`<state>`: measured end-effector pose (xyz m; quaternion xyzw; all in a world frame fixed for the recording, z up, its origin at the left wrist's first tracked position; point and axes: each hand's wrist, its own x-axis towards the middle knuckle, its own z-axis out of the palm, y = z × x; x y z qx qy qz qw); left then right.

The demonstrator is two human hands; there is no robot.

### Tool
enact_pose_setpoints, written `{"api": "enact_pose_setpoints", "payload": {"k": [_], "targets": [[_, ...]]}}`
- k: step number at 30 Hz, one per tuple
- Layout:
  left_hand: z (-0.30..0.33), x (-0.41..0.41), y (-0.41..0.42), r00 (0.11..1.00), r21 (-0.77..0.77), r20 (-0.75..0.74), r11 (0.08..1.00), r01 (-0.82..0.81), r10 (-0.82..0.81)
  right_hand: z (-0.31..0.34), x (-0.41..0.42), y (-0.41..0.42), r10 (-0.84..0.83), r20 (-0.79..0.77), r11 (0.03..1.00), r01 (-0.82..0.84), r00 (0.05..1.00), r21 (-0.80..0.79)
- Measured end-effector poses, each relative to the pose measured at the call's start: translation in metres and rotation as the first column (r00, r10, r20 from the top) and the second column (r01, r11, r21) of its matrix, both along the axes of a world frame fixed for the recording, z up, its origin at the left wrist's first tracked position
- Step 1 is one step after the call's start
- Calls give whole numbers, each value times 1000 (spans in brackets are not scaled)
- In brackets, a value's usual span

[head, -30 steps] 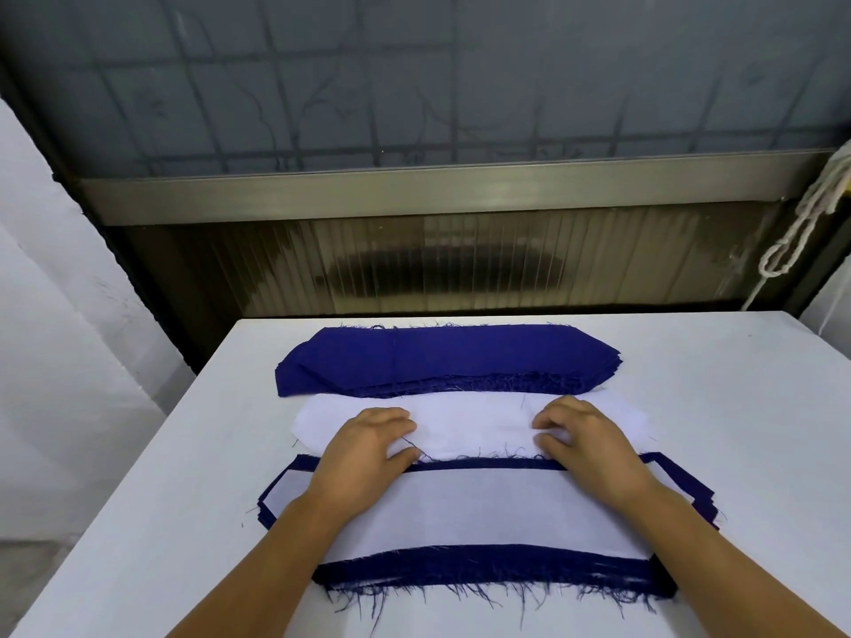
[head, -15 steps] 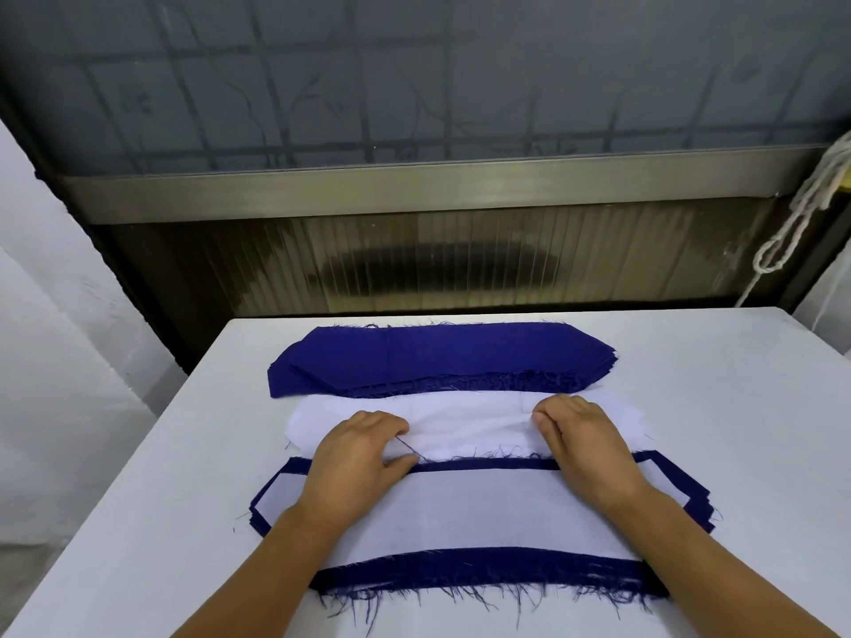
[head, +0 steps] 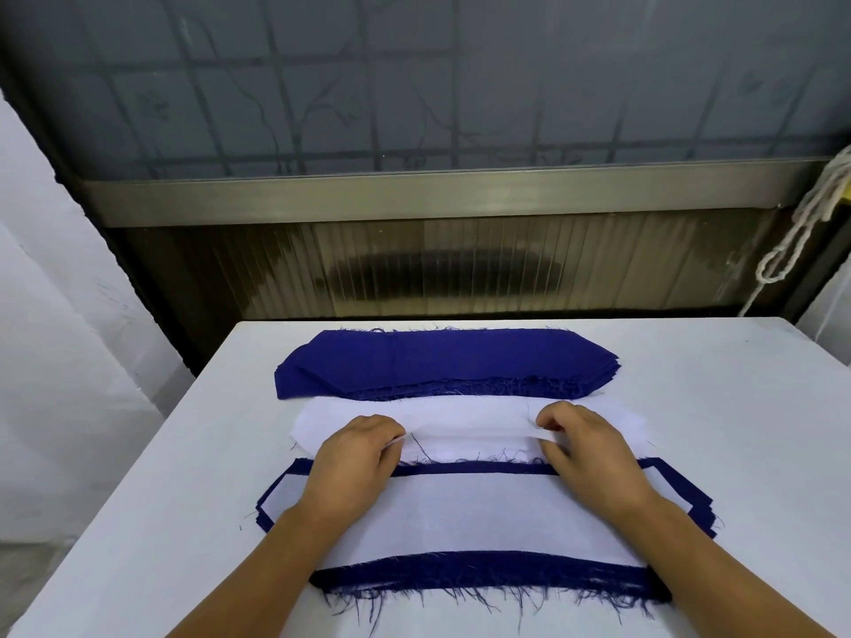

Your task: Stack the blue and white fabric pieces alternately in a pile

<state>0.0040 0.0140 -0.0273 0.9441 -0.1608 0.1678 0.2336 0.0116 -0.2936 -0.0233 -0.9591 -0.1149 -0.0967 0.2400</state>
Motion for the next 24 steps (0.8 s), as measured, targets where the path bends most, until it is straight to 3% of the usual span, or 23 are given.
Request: {"api": "enact_pose_setpoints", "payload": {"k": [5, 8, 11, 15, 18, 21, 24], "targets": [[13, -6, 25, 999, 31, -8, 999, -31, 32, 12, -15, -6, 88, 171, 995, -80, 981, -52], [28, -17, 40, 1000, 32, -19, 999, -14, 14, 27, -32, -9, 134, 199, 991, -127, 971, -49], [45, -33, 55, 994, -25, -103, 999, 45, -47, 44, -54, -18, 184, 70, 982, -187, 981, 42], [66, -41, 69, 929, -145, -348, 986, 78, -125, 63, -66, -28, 221, -213, 969, -189, 952, 158], [71, -32, 66, 940, 6, -340, 999, 32, -28, 69, -56, -27, 169, -313, 985, -151, 934, 82], [77, -22, 57, 982, 85, -185, 996, -33, 49, 74, -45, -23, 58, -172, 995, -70, 983, -66], [83, -20, 55, 993, 17, 65, 995, -96, 95, 80, -46, -17, -29, 208, 995, 48, 978, -84]]}}
